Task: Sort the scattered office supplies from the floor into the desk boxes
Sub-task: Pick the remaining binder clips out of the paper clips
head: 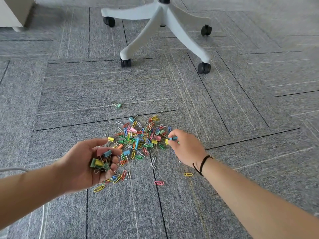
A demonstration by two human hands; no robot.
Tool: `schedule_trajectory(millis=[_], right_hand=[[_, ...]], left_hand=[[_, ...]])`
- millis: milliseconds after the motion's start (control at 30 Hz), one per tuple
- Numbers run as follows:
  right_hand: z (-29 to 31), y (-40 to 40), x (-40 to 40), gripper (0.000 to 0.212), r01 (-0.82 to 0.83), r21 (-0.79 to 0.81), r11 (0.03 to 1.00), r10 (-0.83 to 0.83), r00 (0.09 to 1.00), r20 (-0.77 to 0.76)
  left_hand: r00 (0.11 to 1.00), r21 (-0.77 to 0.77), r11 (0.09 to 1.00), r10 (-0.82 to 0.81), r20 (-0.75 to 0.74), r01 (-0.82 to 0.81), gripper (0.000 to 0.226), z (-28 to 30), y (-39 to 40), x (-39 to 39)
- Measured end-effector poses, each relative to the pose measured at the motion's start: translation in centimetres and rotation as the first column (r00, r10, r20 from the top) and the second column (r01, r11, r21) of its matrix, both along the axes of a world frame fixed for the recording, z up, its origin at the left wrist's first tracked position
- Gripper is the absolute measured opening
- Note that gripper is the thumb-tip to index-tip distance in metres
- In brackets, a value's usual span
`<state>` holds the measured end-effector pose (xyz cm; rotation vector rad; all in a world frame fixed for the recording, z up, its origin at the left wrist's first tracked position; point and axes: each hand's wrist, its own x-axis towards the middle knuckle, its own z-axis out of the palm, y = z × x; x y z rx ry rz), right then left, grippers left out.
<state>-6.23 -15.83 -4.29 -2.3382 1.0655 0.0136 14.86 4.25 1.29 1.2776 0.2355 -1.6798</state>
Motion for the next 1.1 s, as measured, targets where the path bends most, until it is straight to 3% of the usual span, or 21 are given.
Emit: schedule_trajectory(millis=[167, 300, 700, 800, 833, 867, 900, 933, 967, 1033, 1100], right_hand=[[-0.4, -0.1, 0.0, 0.044, -0.066, -0.087, 0.994, 0.051, 0.985, -0.164], [-0.9, -0.3, 0.4, 0.046, -0.140, -0.100, 0.985, 0.107, 0.955, -0.277], [-0.2, -1.6, 1.5, 0.029, -0.229, 0.050, 0.972, 0.233, 0.920, -0.315], [0.4, -1.4, 1.2, 0.028, -0.101, 0.243, 0.965, 0.148, 0.972, -0.184], [0.7, -1.3, 0.9, 0.026, 0.012, 0.426, 0.905, 0.021, 0.997, -0.072], [1.0, -1.3, 0.6, 0.023, 0.112, 0.637, 0.763, -0.171, 0.985, 0.032], [1.4, -1.2, 0.2, 0.020, 0.142, 0.840, 0.524, -0.395, 0.914, 0.091], [1.8, -0.9, -0.3, 0.019, 0.078, 0.955, 0.287, -0.554, 0.826, 0.099], [2.0, -0.6, -0.8, 0.021, -0.020, 0.992, 0.123, -0.643, 0.760, 0.095], [2.2, 0.1, -1.6, 0.027, -0.149, 0.989, -0.011, -0.720, 0.687, 0.096], [2.1, 0.7, -1.8, 0.034, -0.180, 0.983, -0.040, -0.771, 0.631, 0.084]], left_hand=[[1.000, 0.002, 1.000, 0.002, 0.004, -0.002, 0.045, -0.1, 0.0, 0.0], [1.000, 0.005, 1.000, 0.002, 0.007, -0.002, 0.045, -0.2, 0.0, 0.1], [1.000, 0.010, 1.000, -0.005, 0.003, 0.005, 0.044, -0.5, -0.1, 0.2], [1.000, 0.013, 1.000, 0.001, 0.007, -0.001, 0.045, -0.7, -0.1, 0.3], [1.000, 0.016, 1.000, 0.004, 0.007, -0.004, 0.045, -0.8, 0.0, 0.3], [1.000, 0.018, 1.000, 0.005, 0.005, -0.005, 0.045, -0.8, 0.0, 0.4], [1.000, 0.017, 1.000, 0.005, 0.002, -0.005, 0.045, -0.9, 0.0, 0.4], [1.000, 0.014, 1.000, 0.005, 0.000, -0.005, 0.045, -0.9, 0.0, 0.4], [1.000, 0.014, 1.000, 0.005, 0.001, -0.005, 0.045, -0.9, -0.1, 0.4], [1.000, 0.017, 1.000, 0.003, 0.010, -0.004, 0.046, -0.9, -0.2, 0.3], [1.000, 0.019, 1.000, 0.001, 0.011, -0.002, 0.046, -0.9, -0.4, 0.2]])
